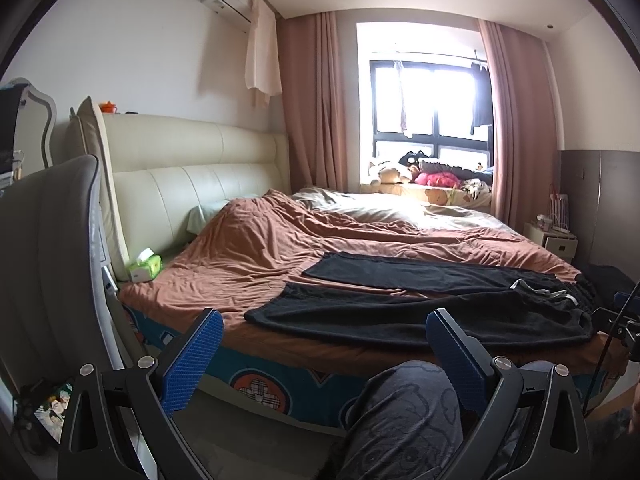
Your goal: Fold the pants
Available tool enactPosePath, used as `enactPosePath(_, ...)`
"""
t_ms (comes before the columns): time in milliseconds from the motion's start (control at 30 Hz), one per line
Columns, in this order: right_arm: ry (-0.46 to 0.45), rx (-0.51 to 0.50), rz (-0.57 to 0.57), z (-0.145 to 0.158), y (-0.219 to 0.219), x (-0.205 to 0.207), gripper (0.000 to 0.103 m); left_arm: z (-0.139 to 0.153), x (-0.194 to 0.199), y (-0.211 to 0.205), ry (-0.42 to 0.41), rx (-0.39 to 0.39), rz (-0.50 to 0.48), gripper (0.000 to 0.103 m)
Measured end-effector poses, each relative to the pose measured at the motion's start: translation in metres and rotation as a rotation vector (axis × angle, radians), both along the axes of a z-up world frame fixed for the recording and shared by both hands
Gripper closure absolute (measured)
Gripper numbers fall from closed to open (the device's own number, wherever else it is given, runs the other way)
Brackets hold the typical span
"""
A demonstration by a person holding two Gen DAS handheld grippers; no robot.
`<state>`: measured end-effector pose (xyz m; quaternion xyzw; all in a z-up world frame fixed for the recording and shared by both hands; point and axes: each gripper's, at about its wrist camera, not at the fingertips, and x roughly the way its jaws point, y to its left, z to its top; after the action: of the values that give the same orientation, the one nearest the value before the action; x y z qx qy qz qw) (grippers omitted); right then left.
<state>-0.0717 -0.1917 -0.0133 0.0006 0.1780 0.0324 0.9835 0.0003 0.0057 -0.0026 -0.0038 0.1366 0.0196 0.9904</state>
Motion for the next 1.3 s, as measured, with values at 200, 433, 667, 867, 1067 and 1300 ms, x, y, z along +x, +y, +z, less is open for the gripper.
enactPosePath(200, -0.001, -0.002, 0.003, -0.0001, -0.0005, 0.0003, 0.000, -0.0001, 0.0002, -0.0004, 0.000, 0.000, -0.001, 0.000)
enactPosePath(433, -0.004, -0.006, -0.009, -0.0027, 0.0012, -0.0004, 0.000, -0.0028, 0.0005, -0.0023, 0.000, 0.004, -0.005, 0.000)
enactPosePath(667, 0.003, -0.002, -0.012, -0.0031, 0.0010, 0.0002, 0.000, -0.0042, 0.0018, -0.0016, 0.009, 0.001, -0.009, 0.000)
enactPosePath(867, 0.003, 0.005, -0.012, -0.0031, 0.0005, 0.0004, 0.000, -0.0031, 0.0000, 0.0001, 0.006, -0.001, -0.013, 0.000)
enactPosePath(1067, 0.005, 0.008, -0.011, -0.0041, -0.0006, 0.0025, 0.000, -0.0029, 0.0015, -0.0012, 0.012, 0.005, -0.012, 0.000)
enactPosePath(1300, 0.013, 0.013, -0.013, -0.0063, -0.0024, 0.0063, 0.000, -0.0052, 0.0076, 0.0010, 0.022, -0.005, -0.018, 0.000)
